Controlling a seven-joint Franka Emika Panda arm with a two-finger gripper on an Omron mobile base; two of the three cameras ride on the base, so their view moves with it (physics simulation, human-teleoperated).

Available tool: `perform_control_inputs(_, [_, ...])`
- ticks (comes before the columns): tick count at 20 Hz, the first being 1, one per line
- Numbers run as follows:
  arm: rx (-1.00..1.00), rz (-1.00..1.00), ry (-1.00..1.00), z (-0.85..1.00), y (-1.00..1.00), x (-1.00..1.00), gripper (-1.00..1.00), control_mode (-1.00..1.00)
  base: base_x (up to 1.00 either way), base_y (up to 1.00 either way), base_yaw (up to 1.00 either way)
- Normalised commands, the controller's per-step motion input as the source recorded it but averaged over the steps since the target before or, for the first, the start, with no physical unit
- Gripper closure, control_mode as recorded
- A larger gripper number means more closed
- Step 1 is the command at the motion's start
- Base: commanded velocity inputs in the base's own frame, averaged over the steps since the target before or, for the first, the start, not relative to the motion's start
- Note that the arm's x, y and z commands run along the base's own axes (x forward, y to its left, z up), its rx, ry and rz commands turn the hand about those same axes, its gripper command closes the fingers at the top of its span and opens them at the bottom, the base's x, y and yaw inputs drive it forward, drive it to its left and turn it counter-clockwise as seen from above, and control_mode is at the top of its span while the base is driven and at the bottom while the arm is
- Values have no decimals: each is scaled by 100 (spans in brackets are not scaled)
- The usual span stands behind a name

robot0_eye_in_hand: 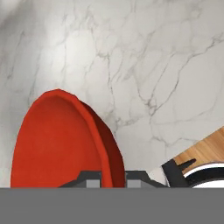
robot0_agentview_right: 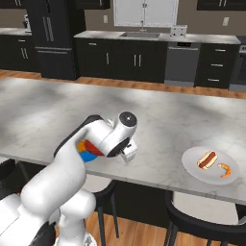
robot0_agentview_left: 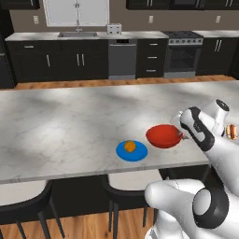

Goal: Take the smaller bowl and place it next to the appetizer plate on the dining counter , and place the larger bowl next to the plate with cooked food.

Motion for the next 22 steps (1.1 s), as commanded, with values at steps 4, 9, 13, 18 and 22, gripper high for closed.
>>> perform_control_inputs(4, [0,0,4,-46,0,14,100,-100,0,0,0])
perform_control_inputs(9, [0,0,0,-40,-3,1,100,-100,0,0,0])
perform_control_inputs(13, [0,0,-1,-40,-9,1,100,-100,0,0,0])
perform_control_inputs(18, [0,0,-1,-40,-7,12,100,-100,0,0,0])
perform_control_inputs(22, [0,0,-2,-29,-8,33,100,-100,0,0,0])
